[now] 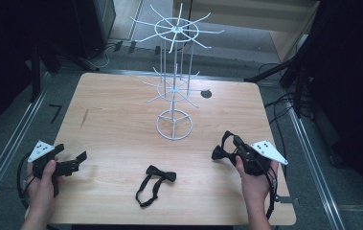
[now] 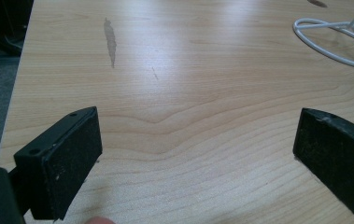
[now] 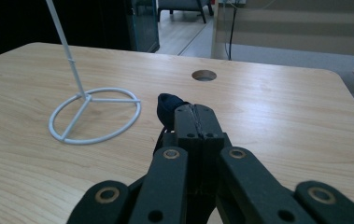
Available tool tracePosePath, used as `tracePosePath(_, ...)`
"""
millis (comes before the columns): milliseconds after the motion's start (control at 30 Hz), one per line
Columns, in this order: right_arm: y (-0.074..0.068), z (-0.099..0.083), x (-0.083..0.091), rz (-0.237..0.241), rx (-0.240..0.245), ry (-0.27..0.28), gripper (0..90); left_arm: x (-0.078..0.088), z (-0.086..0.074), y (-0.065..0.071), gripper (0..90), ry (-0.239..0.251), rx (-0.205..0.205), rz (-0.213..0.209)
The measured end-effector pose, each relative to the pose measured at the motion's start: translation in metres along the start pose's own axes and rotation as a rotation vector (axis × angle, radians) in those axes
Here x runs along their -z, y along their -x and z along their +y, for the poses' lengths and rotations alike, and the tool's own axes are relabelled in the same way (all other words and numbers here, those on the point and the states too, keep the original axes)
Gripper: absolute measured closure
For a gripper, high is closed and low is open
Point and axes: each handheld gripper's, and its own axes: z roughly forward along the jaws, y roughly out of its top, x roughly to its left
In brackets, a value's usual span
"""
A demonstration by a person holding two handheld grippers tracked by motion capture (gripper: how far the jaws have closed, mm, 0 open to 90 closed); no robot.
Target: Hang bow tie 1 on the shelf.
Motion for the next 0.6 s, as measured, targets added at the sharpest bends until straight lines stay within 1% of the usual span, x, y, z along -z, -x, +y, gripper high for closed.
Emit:
tracePosePath(67,-0.007,0.002,-0.001,0.012,0.009,0.007,90.0,0.000,0.000,0.000,1.7,0.000,-0.001,-0.001)
tracePosePath(233,-0.014,0.005,0.000,0.027,0.020,0.018,90.0,0.000,0.000,0.000,1.6,-0.002,-0.001,-0.002)
tracePosePath(400,-0.024,0.010,0.002,0.059,0.028,0.038,90.0,0.000,0.000,0.000,1.6,-0.005,-0.004,-0.004)
tracePosePath(433,-0.024,0.010,0.002,0.059,0.028,0.038,90.0,0.000,0.000,0.000,1.6,-0.005,-0.004,-0.004)
tracePosePath(467,-0.027,0.013,0.003,0.072,0.028,0.044,90.0,0.000,0.000,0.000,1.7,-0.007,-0.003,-0.005)
tracePosePath(500,-0.027,0.013,0.003,0.072,0.028,0.044,90.0,0.000,0.000,0.000,1.7,-0.006,-0.001,-0.007)
tracePosePath(533,-0.030,0.014,0.003,0.082,0.030,0.048,90.0,-0.001,0.000,0.000,1.7,-0.011,0.000,-0.011)
tracePosePath(600,-0.033,0.016,0.003,0.092,0.038,0.050,90.0,-0.001,0.000,0.000,1.7,-0.012,-0.003,-0.013)
